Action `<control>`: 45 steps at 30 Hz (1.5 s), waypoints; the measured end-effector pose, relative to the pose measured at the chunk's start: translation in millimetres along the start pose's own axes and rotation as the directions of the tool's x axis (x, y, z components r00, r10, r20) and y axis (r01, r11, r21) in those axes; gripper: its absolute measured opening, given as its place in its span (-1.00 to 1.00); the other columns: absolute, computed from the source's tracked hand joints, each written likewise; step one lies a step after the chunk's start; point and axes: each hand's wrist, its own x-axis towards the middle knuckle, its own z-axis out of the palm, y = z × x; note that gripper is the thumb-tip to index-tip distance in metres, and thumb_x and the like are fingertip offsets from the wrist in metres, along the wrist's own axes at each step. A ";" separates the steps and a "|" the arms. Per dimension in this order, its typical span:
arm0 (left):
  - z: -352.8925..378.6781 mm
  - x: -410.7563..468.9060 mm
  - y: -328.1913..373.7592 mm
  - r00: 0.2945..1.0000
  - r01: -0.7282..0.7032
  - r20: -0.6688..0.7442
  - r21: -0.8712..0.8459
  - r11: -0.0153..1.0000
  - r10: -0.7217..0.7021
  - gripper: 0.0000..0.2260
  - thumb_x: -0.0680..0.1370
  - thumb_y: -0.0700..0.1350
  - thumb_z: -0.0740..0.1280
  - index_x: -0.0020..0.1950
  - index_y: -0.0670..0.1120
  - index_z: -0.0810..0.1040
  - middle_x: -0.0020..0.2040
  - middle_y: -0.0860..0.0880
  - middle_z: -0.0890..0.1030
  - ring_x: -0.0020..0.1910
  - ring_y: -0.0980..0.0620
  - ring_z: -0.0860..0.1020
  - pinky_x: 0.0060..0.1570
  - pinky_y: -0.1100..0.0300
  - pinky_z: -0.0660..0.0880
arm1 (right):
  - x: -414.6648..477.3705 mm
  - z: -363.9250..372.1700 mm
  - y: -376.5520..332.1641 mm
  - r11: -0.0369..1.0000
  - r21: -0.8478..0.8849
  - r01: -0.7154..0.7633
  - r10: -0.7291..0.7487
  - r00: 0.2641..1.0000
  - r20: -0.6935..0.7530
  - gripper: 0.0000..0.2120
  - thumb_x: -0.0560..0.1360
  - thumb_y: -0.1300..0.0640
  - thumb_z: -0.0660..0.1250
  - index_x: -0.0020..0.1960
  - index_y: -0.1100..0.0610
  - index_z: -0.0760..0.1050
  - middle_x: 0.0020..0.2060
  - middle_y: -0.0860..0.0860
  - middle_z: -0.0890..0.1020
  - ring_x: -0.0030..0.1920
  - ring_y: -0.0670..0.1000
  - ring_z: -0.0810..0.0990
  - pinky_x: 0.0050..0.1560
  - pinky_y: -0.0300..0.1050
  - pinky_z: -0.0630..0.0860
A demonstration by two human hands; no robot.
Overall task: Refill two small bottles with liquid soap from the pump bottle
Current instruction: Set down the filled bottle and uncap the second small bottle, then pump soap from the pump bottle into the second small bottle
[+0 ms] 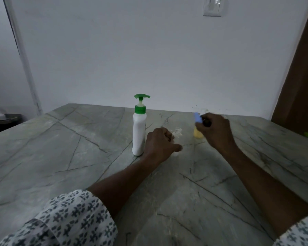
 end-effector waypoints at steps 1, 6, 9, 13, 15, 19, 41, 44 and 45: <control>0.5 0.2 -0.2 1.000 0.004 -0.004 -0.004 1.000 -0.004 -0.69 0.34 -0.02 0.63 -0.07 -0.03 0.57 -0.27 0.16 0.53 -0.32 0.25 0.47 -0.39 0.43 0.31 | -2.2 7.2 4.1 0.991 -0.129 0.026 -0.020 0.999 0.048 -0.78 0.48 0.01 0.42 -0.09 0.19 0.64 -0.21 0.14 0.69 -0.26 0.06 0.59 -0.34 -0.23 0.32; 2.2 1.2 -2.5 1.000 0.003 -0.004 0.010 1.000 -0.003 -0.68 0.35 0.00 0.62 -0.08 -0.02 0.54 -0.28 0.16 0.51 -0.33 0.23 0.45 -0.38 0.41 0.30 | -11.7 32.4 8.1 0.897 -0.438 0.066 0.059 0.962 0.266 -0.70 0.58 -0.10 0.25 -0.01 0.13 0.58 -0.12 0.11 0.63 -0.04 0.13 0.61 -0.23 -0.18 0.31; 2.4 2.1 -4.3 1.000 -0.005 -0.004 0.003 1.000 0.005 -0.67 0.35 -0.01 0.62 -0.05 -0.02 0.55 -0.25 0.13 0.53 -0.31 0.23 0.46 -0.36 0.40 0.32 | -13.0 36.2 9.0 0.838 -0.527 0.142 0.025 0.955 0.297 -0.76 0.58 -0.02 0.28 0.18 0.04 0.56 0.09 0.12 0.60 0.11 0.15 0.55 0.02 -0.05 0.40; 2.8 3.3 -6.2 1.000 -0.010 -0.007 0.011 1.000 0.010 -0.66 0.34 0.00 0.63 -0.03 -0.03 0.55 -0.22 0.12 0.54 -0.30 0.23 0.46 -0.36 0.42 0.30 | -12.8 36.2 15.0 0.800 -0.580 0.156 0.060 0.940 0.336 -0.67 0.57 0.04 0.29 0.33 -0.01 0.48 0.24 0.12 0.50 0.25 0.18 0.44 0.18 0.08 0.42; 3.3 3.1 -7.2 1.000 -0.015 -0.006 0.015 1.000 0.015 -0.65 0.36 0.00 0.62 0.00 -0.03 0.55 -0.21 0.14 0.53 -0.30 0.24 0.45 -0.36 0.46 0.29 | -12.4 36.2 16.8 0.805 -0.575 0.144 0.070 0.940 0.334 -0.61 0.57 0.05 0.31 0.39 -0.02 0.42 0.28 0.13 0.47 0.28 0.19 0.42 0.21 0.11 0.43; 3.9 2.8 -6.8 1.000 -0.022 0.002 0.032 0.999 0.022 -0.52 0.36 0.03 0.61 0.19 -0.06 0.55 -0.02 0.07 0.60 -0.20 0.22 0.49 -0.30 0.47 0.31 | -12.6 35.7 18.9 0.816 -0.563 0.130 0.077 0.941 0.329 -0.54 0.56 0.06 0.31 0.44 0.03 0.35 0.32 0.14 0.43 0.27 0.20 0.43 0.18 0.12 0.45; 1.2 -3.0 -1.1 0.999 -0.014 -0.034 -0.007 1.000 0.014 -0.66 0.36 -0.03 0.62 0.07 -0.06 0.64 -0.28 0.12 0.57 -0.35 0.24 0.50 -0.46 0.51 0.33 | -26.4 6.0 -18.8 0.955 0.289 -0.064 -0.043 0.936 0.349 -0.71 0.47 0.28 0.38 0.15 0.05 0.60 0.03 -0.09 0.65 0.03 -0.16 0.60 0.13 -0.20 0.55; 0.8 -3.6 -1.9 0.999 -0.030 -0.042 0.021 0.999 0.031 -0.71 0.36 -0.03 0.61 -0.01 -0.07 0.63 -0.24 0.09 0.59 -0.32 0.23 0.50 -0.43 0.46 0.31 | -36.0 14.5 -27.0 0.948 0.313 -0.059 -0.091 0.892 0.443 -0.85 0.49 0.04 0.41 -0.01 0.10 0.63 -0.13 -0.03 0.70 -0.11 -0.13 0.64 -0.05 -0.22 0.54; 0.7 -3.7 -2.5 0.999 -0.035 -0.039 0.034 0.999 0.037 -0.72 0.37 -0.04 0.60 -0.02 -0.08 0.63 -0.22 0.07 0.60 -0.30 0.20 0.51 -0.40 0.41 0.33 | -38.0 17.5 -27.6 0.958 0.286 -0.027 -0.108 0.888 0.446 -0.83 0.49 0.00 0.41 -0.07 0.11 0.61 -0.19 -0.01 0.68 -0.17 -0.09 0.62 -0.11 -0.16 0.53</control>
